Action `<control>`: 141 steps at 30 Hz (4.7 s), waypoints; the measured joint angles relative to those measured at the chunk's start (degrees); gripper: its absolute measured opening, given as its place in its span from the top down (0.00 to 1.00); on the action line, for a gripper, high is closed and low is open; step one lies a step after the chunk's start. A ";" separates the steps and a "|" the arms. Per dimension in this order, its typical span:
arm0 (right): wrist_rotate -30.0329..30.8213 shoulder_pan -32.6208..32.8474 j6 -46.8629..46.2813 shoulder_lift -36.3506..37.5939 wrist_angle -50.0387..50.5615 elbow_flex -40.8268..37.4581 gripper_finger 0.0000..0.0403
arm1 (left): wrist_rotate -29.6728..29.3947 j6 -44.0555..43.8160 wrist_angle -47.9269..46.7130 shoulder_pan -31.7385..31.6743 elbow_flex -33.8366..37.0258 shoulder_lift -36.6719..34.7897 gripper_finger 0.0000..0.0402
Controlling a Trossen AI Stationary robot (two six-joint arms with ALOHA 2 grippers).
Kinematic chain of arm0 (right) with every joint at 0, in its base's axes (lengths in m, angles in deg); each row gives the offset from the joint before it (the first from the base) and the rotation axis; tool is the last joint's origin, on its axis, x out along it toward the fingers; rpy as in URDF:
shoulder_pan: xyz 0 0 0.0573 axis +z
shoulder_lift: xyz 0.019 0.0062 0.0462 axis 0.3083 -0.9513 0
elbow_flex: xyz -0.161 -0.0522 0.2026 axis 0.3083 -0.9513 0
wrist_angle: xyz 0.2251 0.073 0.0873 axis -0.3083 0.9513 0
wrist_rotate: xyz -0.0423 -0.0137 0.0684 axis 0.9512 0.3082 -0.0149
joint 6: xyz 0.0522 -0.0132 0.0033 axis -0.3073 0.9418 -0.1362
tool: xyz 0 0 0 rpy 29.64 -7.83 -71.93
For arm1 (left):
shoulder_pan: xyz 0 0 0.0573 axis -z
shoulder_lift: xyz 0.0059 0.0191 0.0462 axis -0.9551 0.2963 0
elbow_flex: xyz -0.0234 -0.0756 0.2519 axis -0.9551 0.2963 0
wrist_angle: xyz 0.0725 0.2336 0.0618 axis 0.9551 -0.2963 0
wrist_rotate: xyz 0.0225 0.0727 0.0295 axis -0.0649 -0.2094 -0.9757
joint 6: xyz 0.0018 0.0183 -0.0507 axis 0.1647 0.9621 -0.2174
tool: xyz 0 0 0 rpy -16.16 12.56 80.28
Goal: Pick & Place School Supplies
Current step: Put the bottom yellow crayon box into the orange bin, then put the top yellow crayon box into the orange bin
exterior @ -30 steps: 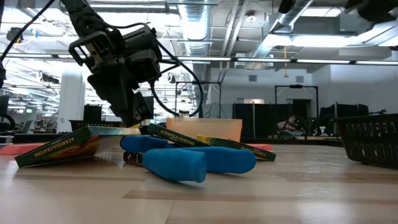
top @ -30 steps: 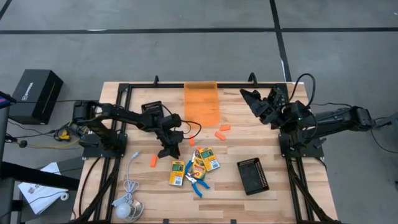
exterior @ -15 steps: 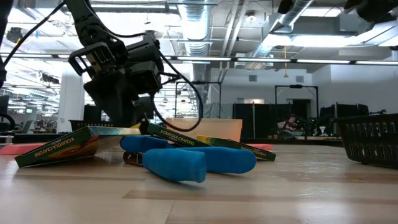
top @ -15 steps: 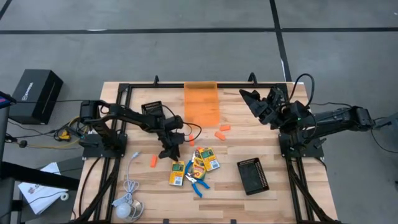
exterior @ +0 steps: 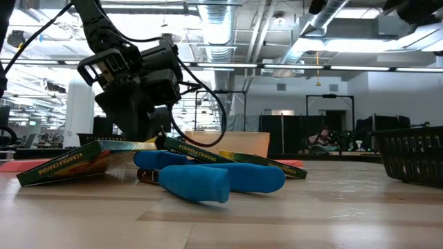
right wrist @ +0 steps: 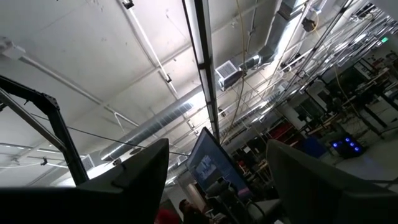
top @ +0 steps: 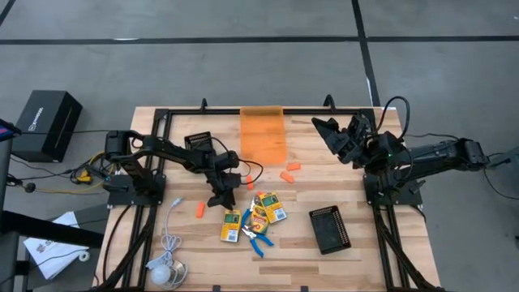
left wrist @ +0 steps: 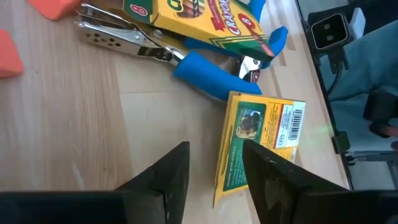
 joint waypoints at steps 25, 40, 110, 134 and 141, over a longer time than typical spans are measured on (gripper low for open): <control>0.02 -0.03 0.06 0.02 -0.30 0.00 0.35 | 0.46 -2.57 3.67 4.78 -0.02 4.53 0.91; 0.13 -1.98 0.02 0.02 -1.86 0.22 0.35 | -0.54 -7.28 4.80 4.63 -0.77 -1.95 1.00; -5.94 -7.45 0.01 0.02 -0.26 3.54 0.35 | -16.19 -8.75 7.82 -24.96 -20.27 -9.38 0.64; -6.02 -8.01 -0.94 0.00 -0.02 3.52 0.35 | -7.99 -17.59 -9.25 -1.61 -20.20 1.93 0.62; -6.01 -8.01 -0.92 0.00 -0.10 3.52 0.35 | -9.98 -18.00 -8.45 -0.98 -20.20 4.92 0.62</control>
